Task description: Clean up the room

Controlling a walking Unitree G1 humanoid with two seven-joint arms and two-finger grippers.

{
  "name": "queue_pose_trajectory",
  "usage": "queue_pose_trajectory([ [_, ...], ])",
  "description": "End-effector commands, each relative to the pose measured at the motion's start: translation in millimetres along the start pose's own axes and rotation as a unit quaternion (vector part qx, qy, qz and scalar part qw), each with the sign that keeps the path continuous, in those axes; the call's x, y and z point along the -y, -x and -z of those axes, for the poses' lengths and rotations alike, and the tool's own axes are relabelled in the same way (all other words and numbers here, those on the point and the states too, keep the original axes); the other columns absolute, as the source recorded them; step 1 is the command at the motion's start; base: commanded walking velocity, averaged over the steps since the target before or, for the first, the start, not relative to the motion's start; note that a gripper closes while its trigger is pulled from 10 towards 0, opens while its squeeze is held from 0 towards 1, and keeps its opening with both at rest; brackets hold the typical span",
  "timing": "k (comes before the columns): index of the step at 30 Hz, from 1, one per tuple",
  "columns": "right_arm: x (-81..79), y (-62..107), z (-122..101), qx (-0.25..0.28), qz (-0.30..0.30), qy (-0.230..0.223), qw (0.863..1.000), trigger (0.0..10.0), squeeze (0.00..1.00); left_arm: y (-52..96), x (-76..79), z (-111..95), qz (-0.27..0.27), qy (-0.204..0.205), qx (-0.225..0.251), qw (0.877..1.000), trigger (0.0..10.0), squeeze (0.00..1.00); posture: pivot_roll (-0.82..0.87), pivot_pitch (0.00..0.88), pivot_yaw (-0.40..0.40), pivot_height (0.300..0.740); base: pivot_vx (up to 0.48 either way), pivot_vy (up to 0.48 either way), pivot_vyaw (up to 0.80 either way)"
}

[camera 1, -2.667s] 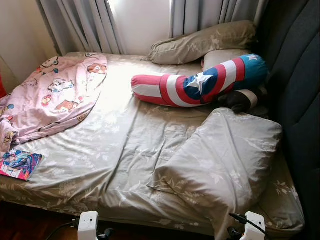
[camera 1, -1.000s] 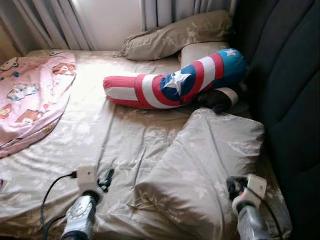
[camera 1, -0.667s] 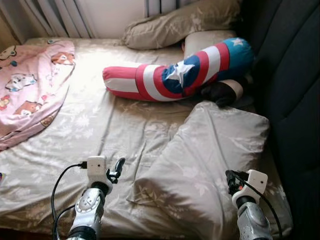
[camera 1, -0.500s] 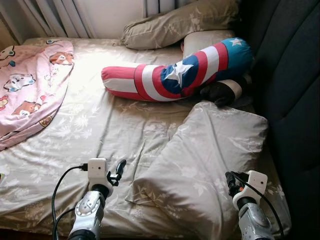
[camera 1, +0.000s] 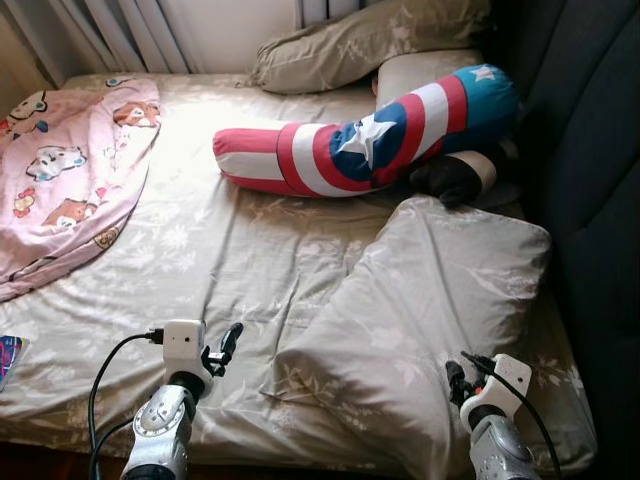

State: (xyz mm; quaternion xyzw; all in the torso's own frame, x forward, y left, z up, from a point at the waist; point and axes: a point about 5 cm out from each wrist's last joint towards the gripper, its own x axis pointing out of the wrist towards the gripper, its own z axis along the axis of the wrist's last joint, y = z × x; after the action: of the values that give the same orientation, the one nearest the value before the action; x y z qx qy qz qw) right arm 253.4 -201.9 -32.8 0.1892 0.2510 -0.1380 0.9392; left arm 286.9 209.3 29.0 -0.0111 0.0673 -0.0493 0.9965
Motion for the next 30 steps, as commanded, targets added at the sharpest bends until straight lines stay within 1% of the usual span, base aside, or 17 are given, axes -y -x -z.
queue_pose_trajectory([
  [1,4.3,2.8,9.5,-0.021,0.02,-0.012,1.0,10.0,1.0,-1.0,-0.3,0.6,0.004,0.002,-0.009,1.0,10.0,0.0,0.01,0.111,0.053,0.74,0.0,0.0,0.0],
  [4,7.2,1.7,5.4,-0.016,0.03,-0.017,0.999,10.0,1.0,-2.4,-2.1,-1.8,0.002,0.005,-0.007,1.0,10.0,0.0,0.01,0.093,0.048,0.74,0.0,0.0,0.0],
  [7,7.5,1.4,6.4,-0.024,0.032,-0.018,0.999,10.0,1.0,-2.5,-1.7,-1.0,0.006,0.003,-0.011,1.0,10.0,0.0,0.02,0.078,0.05,0.74,0.0,0.0,0.0],
  [10,10.3,1.5,7.1,-0.032,0.047,-0.016,0.998,10.0,1.0,-2.7,-2.7,-1.4,0.006,0.004,-0.011,1.0,10.0,0.0,0.02,0.07,0.052,0.74,0.0,0.0,0.0],
  [12,11.7,2.1,8.8,-0.036,0.058,-0.026,0.997,10.0,1.0,-2.0,-3.8,-1.7,0.006,0.003,-0.01,1.0,10.0,0.0,0.02,0.067,0.054,0.74,0.0,0.0,0.0],
  [13,9.5,1.7,9.4,-0.037,0.055,-0.049,0.997,10.0,1.0,-1.1,-5.8,-2.5,0.006,0.002,-0.008,1.0,10.0,0.0,0.02,0.075,0.063,0.74,0.0,0.0,0.0],
  [15,7.6,1.7,11.8,-0.047,0.052,-0.058,0.996,10.0,1.0,0.6,-7.8,-1.6,0.005,-0.002,-0.01,1.0,10.0,0.0,0.02,0.077,0.068,0.74,0.0,0.0,0.0],
  [16,4.7,2.5,16.8,-0.063,0.043,-0.056,0.996,10.0,1.0,2.4,-10.6,-1.0,0.002,-0.002,-0.011,1.0,10.0,0.0,0.03,0.088,0.069,0.74,0.0,0.0,0.0],
  [17,3.3,2.9,18.9,-0.069,0.041,-0.053,0.995,10.0,0.96,3.3,-12.1,-0.8,0.001,-0.003,-0.011,1.0,10.0,0.0,0.03,0.094,0.073,0.74,0.0,0.0,0.0],
  [18,2.6,3.5,21.1,-0.075,0.041,-0.048,0.995,10.0,0.29,4.6,-13.5,-0.3,0.001,-0.004,-0.012,1.0,10.0,0.0,0.03,0.101,0.077,0.74,0.0,0.0,0.0],
  [19,2.6,3.5,21.1,-0.075,0.041,-0.048,0.995,10.0,0.29,4.6,-13.5,-0.3,0.001,-0.004,-0.012,1.0,10.0,0.0,0.03,0.101,0.077,0.74,0.0,0.0,0.0],
  [20,2.5,4.1,22.8,-0.079,0.043,-0.045,0.995,10.0,0.0,6.0,-14.6,0.2,0.003,-0.007,-0.014,1.0,10.0,0.0,0.03,0.109,0.08,0.74,0.0,0.0,0.0],
  [22,3.2,5.0,25.2,-0.084,0.05,-0.044,0.994,10.0,0.0,9.6,-17.8,0.5,0.007,-0.014,-0.014,1.0,10.0,0.0,0.03,0.123,0.088,0.74,0.0,0.0,0.0],
  [23,5.0,5.5,26.2,-0.088,0.059,-0.042,0.994,10.0,0.0,10.3,-20.4,-1.8,0.007,-0.015,-0.01,1.0,10.0,0.0,0.04,0.147,0.092,0.74,0.0,0.0,0.0],
  [24,5.0,5.5,26.2,-0.088,0.059,-0.042,0.994,10.0,0.0,10.3,-20.4,-1.8,0.007,-0.015,-0.01,1.0,10.0,0.0,0.04,0.147,0.092,0.74,0.0,0.0,0.0],
  [27,11.7,6.7,26.5,-0.088,0.08,-0.039,0.992,10.0,0.0,10.2,-24.7,-7.2,0.005,-0.019,-0.004,1.0,10.0,0.0,0.05,0.177,0.103,0.74,0.0,0.0,0.0],
  [30,15.8,6.3,23.1,-0.08,0.095,-0.049,0.991,10.0,0.0,9.6,-25.8,-8.9,0.006,-0.021,-0.002,1.0,10.0,0.0,0.05,0.199,0.106,0.74,0.0,0.0,0.0],
])
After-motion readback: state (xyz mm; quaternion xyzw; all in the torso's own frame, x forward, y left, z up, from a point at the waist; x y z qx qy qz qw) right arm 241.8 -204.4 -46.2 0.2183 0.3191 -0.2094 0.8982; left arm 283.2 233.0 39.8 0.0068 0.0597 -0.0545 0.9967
